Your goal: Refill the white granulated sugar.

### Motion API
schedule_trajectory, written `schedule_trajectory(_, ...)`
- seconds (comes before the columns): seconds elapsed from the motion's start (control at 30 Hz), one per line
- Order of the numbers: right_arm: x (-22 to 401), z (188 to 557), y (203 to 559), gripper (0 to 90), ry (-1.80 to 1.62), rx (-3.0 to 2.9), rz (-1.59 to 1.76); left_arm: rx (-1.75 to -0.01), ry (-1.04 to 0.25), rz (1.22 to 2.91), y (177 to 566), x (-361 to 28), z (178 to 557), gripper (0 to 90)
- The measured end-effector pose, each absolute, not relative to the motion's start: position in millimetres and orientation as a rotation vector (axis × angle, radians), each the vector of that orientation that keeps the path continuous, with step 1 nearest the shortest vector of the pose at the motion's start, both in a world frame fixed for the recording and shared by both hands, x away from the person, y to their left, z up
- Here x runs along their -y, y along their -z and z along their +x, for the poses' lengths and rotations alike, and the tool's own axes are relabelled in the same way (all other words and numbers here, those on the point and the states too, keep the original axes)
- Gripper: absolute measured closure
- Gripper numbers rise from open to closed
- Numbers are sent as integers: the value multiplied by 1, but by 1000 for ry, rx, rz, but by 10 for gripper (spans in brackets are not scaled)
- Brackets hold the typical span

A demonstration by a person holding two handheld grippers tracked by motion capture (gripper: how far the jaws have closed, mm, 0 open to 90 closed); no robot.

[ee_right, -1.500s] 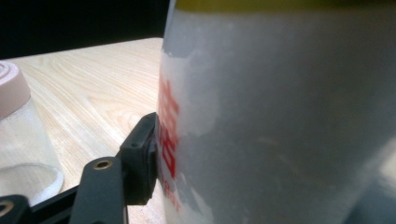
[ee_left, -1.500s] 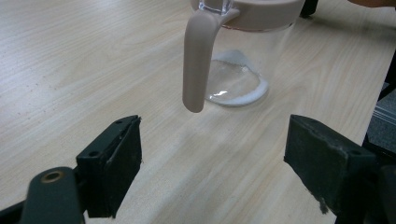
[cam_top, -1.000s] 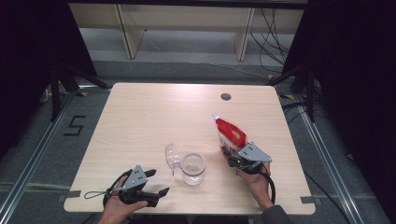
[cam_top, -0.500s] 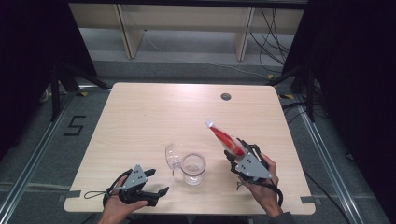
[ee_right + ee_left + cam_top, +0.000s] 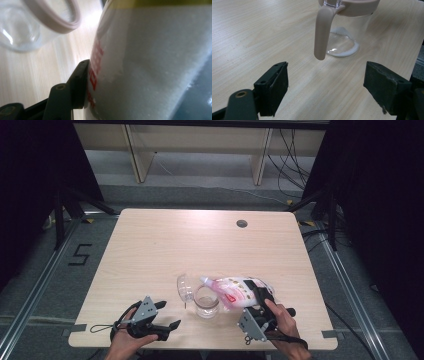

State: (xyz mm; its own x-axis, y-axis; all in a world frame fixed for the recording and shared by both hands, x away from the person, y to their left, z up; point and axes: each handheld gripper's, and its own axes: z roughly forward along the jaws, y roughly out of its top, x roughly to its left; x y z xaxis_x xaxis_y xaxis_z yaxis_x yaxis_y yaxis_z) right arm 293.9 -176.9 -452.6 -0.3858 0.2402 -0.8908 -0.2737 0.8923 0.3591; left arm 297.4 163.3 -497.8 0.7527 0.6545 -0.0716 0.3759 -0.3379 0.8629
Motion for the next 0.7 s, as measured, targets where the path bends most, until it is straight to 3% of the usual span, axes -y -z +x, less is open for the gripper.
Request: schedule_trajectory(0.7,173,288,459,445,-198,-1877,-239,-789,-383,1971,498,-166,298,192)
